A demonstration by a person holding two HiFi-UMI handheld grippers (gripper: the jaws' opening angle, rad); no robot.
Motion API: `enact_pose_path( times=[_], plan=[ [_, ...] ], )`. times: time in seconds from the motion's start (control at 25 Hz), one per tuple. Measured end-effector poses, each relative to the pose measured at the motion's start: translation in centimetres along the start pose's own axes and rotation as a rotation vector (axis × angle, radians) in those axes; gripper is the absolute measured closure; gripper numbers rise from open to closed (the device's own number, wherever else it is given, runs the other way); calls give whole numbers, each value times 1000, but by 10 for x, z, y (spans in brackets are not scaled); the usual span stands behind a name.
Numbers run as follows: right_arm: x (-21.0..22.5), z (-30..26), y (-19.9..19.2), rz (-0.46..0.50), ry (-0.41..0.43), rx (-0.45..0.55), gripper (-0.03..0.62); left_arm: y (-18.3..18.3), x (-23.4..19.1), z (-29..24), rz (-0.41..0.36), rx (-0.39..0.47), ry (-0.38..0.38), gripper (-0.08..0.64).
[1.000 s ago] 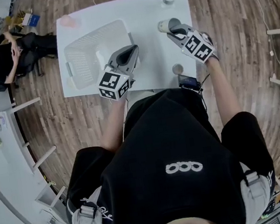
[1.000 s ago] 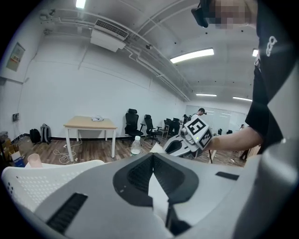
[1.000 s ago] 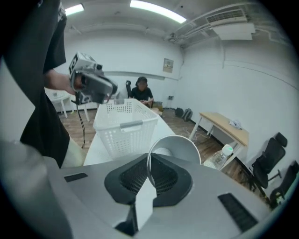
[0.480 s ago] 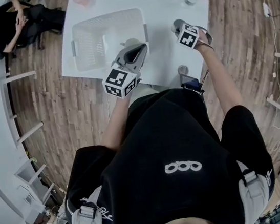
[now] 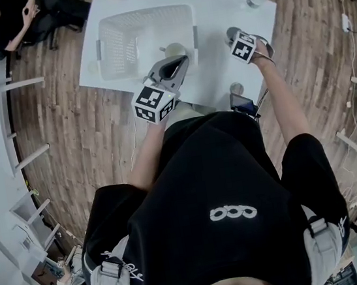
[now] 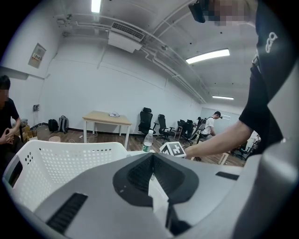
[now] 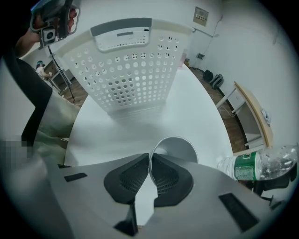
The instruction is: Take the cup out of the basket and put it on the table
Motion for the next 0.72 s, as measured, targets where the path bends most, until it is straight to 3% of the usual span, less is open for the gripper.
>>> enact_pose_path(
  times=[0.48, 0.72],
  plan=[
    [-15, 5, -10, -28, -1, -5, 557, -7, 2, 11, 7, 0, 3, 551],
    [-19, 27, -9, -46, -61, 38, 543, -12, 9, 18, 10, 16, 5, 551]
  ],
)
Point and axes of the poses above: the fingertips, and each gripper's own axes: z backward along the fingers, x to its right, y out of its top, the point moved 4 cm from there along z, backward along the fingers, and after that the axes turned 8 degrees about -y, right-handed, at the moved point
